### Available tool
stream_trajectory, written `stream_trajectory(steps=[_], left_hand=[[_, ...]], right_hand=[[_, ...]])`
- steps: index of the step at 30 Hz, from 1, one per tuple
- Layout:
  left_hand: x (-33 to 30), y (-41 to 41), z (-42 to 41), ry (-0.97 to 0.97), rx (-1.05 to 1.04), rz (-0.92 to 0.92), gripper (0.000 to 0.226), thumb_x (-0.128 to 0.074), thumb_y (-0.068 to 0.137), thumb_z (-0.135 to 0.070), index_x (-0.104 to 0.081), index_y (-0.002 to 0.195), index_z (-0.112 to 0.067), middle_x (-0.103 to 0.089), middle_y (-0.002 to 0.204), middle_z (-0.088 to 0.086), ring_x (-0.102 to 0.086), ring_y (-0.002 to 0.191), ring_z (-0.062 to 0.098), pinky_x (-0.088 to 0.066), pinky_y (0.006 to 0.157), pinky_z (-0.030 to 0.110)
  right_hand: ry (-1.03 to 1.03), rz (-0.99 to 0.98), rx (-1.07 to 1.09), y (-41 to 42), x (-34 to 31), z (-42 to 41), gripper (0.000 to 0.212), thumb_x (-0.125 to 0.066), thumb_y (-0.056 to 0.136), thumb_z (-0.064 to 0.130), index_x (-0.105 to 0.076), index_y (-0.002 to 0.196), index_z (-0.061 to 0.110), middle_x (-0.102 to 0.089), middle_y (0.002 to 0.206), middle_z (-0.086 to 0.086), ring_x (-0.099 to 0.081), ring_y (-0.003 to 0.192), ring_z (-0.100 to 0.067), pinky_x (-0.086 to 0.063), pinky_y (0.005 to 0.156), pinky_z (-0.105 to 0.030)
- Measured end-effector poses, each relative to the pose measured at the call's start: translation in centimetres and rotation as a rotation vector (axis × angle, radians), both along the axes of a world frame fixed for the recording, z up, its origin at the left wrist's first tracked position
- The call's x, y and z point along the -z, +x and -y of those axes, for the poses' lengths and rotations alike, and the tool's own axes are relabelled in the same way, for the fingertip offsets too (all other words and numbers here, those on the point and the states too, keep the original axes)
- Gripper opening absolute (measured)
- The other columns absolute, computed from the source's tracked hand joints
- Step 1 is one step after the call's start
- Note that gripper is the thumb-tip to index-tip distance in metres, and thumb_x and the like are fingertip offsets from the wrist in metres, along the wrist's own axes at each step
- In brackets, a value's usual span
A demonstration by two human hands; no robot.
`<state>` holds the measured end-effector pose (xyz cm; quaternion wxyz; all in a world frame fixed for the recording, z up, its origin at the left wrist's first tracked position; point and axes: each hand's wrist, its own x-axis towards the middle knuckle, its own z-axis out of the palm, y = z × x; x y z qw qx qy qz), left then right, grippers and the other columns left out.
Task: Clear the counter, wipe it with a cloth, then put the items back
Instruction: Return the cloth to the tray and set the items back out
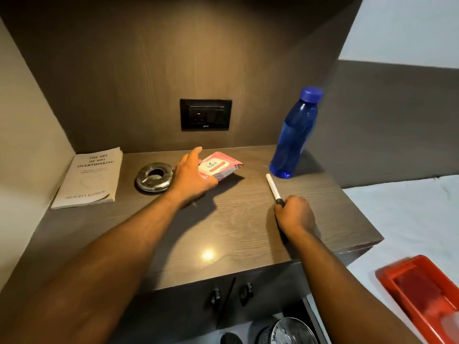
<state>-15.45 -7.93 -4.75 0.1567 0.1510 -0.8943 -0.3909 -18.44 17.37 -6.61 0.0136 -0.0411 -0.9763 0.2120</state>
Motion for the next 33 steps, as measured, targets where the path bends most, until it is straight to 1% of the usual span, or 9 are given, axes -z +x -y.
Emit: stream_trajectory(steps=[5,8,10,13,17,20,27,30,33], left_hand=[[1.4,-1.2,-0.8,-0.144,0.168,0.154,0.098,-0.077,0.06,-0.041,-0.03,0.145,-0.024,-0.047,0.134,0.009,-0.05,0.12,0.025,-0.046,0.1,0.039],[2.3,-2.1,-0.5,-0.252,0.221,0.214,0.082,-0.072,0.064,-0.04,-0.043,0.138,-0.021,-0.048,0.134,0.007,-0.048,0.122,0.025,-0.039,0.097,0.03],[2.5,-3.0,-0.1,-0.345,0.215,0.27,0.075,-0.07,0.069,-0.041,-0.046,0.138,-0.022,-0.042,0.144,0.009,-0.04,0.132,0.03,-0.033,0.107,0.036],[2.3,-4.5,0.2,-0.414,0.187,0.35,0.075,-0.068,0.074,-0.041,-0.039,0.143,-0.032,-0.017,0.159,0.011,-0.02,0.144,0.034,-0.022,0.117,0.047],[2.8,-4.9,-0.1,-0.386,0.184,0.381,0.078,-0.065,0.081,-0.035,-0.026,0.149,-0.03,-0.004,0.161,0.01,-0.005,0.148,0.031,-0.015,0.118,0.042],[3.6,-4.5,-0.8,-0.484,0.167,0.417,0.082,-0.057,0.086,-0.037,-0.009,0.152,-0.028,0.009,0.161,0.008,0.011,0.147,0.03,-0.006,0.119,0.048],[4.0,-4.4,-0.7,-0.519,0.177,0.457,0.089,-0.051,0.085,-0.043,0.006,0.152,-0.027,0.013,0.16,0.01,0.013,0.147,0.029,-0.001,0.12,0.046],[2.8,-3.1,1.1,-0.554,0.171,0.368,0.096,-0.054,0.079,-0.057,0.001,0.152,-0.026,0.009,0.161,0.01,0.01,0.148,0.028,-0.002,0.118,0.045],[1.4,-0.1,4.9,-0.473,0.015,0.265,0.091,-0.057,0.078,-0.058,-0.016,0.151,-0.022,-0.003,0.162,0.007,0.0,0.148,0.026,-0.007,0.117,0.044]], right_hand=[[-0.02,0.01,-0.071,-0.1,0.6,-1.6,0.024,-0.055,0.092,0.036,-0.067,0.094,0.015,-0.065,0.092,-0.004,-0.064,0.079,-0.02,-0.057,0.075,-0.041],[-0.021,0.02,-0.081,0.5,0.6,-1.5,0.025,-0.058,0.089,0.037,-0.066,0.097,0.015,-0.064,0.096,-0.005,-0.063,0.082,-0.021,-0.057,0.076,-0.041],[0.013,-0.035,-0.05,0.6,0.2,-0.7,0.037,-0.063,0.085,0.041,-0.06,0.109,0.014,-0.059,0.108,-0.006,-0.06,0.092,-0.022,-0.053,0.08,-0.038],[0.022,-0.108,-0.147,-1.2,-1.2,1.9,0.056,-0.067,0.084,0.042,-0.049,0.13,0.015,-0.051,0.126,-0.007,-0.052,0.11,-0.023,-0.046,0.086,-0.035],[0.017,-0.079,-0.468,-4.1,-2.3,7.4,0.041,-0.058,0.091,0.029,-0.053,0.13,0.016,-0.055,0.124,-0.008,-0.054,0.111,-0.025,-0.047,0.089,-0.037],[-0.036,0.092,-0.45,-5.1,-1.0,9.5,0.034,-0.046,0.096,0.022,-0.055,0.128,0.013,-0.058,0.122,-0.01,-0.055,0.099,-0.025,-0.048,0.082,-0.037],[0.009,0.062,-0.47,-5.8,0.2,10.5,0.029,-0.042,0.096,0.012,-0.056,0.119,0.003,-0.054,0.122,-0.019,-0.051,0.109,-0.035,-0.035,0.075,-0.038],[-0.058,0.05,-0.352,-4.7,-0.5,12.1,0.034,-0.044,0.098,0.024,-0.048,0.13,0.017,-0.05,0.128,-0.008,-0.045,0.099,-0.021,-0.035,0.076,-0.036],[-0.173,-0.13,-0.506,-1.9,-2.2,15.9,0.024,-0.048,0.094,0.019,-0.06,0.113,0.011,-0.056,0.12,-0.011,-0.052,0.107,-0.028,-0.042,0.086,-0.04]])
